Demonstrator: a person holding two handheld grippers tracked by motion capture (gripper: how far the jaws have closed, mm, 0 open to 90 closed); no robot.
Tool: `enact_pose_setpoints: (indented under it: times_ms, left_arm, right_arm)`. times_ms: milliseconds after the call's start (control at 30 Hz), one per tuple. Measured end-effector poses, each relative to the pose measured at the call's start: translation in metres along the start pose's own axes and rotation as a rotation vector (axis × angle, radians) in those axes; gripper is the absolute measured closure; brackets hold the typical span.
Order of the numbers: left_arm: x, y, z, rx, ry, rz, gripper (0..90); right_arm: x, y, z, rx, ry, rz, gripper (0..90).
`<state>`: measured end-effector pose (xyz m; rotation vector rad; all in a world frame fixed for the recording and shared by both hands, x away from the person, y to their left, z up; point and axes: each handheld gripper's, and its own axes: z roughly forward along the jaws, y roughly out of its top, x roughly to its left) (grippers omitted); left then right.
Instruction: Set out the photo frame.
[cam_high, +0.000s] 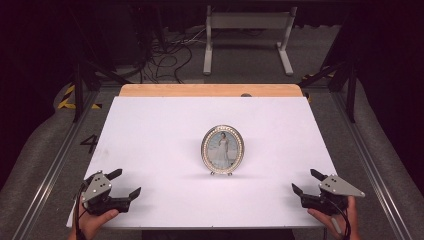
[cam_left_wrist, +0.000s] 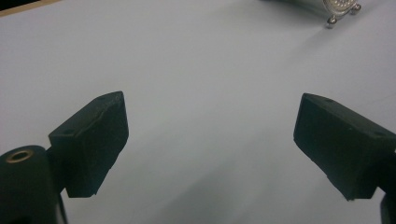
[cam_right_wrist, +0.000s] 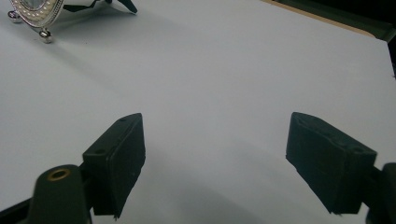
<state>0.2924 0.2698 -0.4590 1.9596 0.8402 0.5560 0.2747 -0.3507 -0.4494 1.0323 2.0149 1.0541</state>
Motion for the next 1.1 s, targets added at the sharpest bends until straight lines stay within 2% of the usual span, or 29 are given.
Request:
enact_pose_setpoints:
  times_ms: [400,1100]
  left_arm:
    - [-0.002,0.0,0.005,0.027,0.005,0.004,10.8]
    - [-0.003,0.0,0.011,0.059,0.011,0.026,10.8]
  right_arm:
    - [0.004,0.0,0.006,0.015,0.014,-0.019,19.8]
    - [0.003,0.0,0.004,-0.001,0.001,-0.01,17.9]
